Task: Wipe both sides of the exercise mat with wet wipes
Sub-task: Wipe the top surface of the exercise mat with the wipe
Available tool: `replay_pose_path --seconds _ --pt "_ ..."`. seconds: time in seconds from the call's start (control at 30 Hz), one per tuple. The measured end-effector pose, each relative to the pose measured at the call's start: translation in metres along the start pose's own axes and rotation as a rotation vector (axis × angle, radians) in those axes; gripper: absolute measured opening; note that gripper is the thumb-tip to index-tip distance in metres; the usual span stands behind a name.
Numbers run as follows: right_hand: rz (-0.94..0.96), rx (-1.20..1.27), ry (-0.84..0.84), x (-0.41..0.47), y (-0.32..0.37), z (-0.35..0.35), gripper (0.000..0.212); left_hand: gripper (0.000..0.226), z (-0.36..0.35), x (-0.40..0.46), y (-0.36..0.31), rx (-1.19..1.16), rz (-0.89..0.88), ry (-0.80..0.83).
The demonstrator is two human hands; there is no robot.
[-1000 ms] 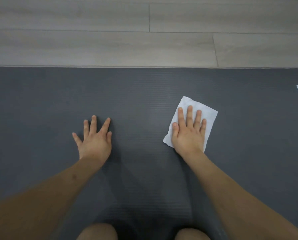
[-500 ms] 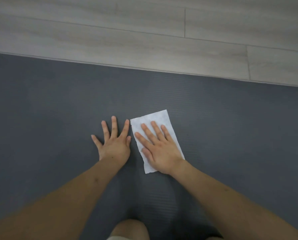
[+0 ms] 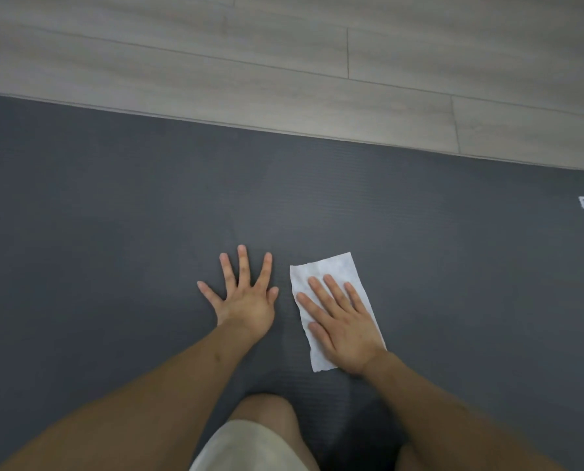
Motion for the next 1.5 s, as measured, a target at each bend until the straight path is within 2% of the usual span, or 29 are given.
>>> replay_pose_path --seconds 0.13,0.47,0.87,1.3,1.5 --pt "-0.012 -0.002 -0.02 0.001 -0.001 -0.001 0.06 0.067 -0.006 0.008 0.002 -0.017 0.018 0.074" --pt "-0.022 -0.004 -0.064 0.0 -0.003 -0.003 0.061 0.069 -0.009 0.012 0.003 0.014 0.064 0.104" --pt "-0.039 0.012 -0.122 0.0 -0.004 -0.007 0.062 0.068 -0.008 0.016 0.002 0.063 0.091 0.015" --pt "0.003 0.05 -0.095 0.007 -0.002 -0.012 0.065 0.066 -0.004 0.017 0.005 0.1 0.128 -0.077" --pt "0.011 0.057 -0.101 0.007 -0.005 -0.015 0.065 0.065 -0.005 0.012 0.001 0.126 0.14 -0.067"
Point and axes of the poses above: each hand's wrist, its own x-axis towards the middle knuckle, its own z-axis out of the back of the hand, y = z × x, the point moved 10 cm from there along x, towards the middle knuckle, and after that the axes turned 11 degrees about -x, right-handed, at the moved point
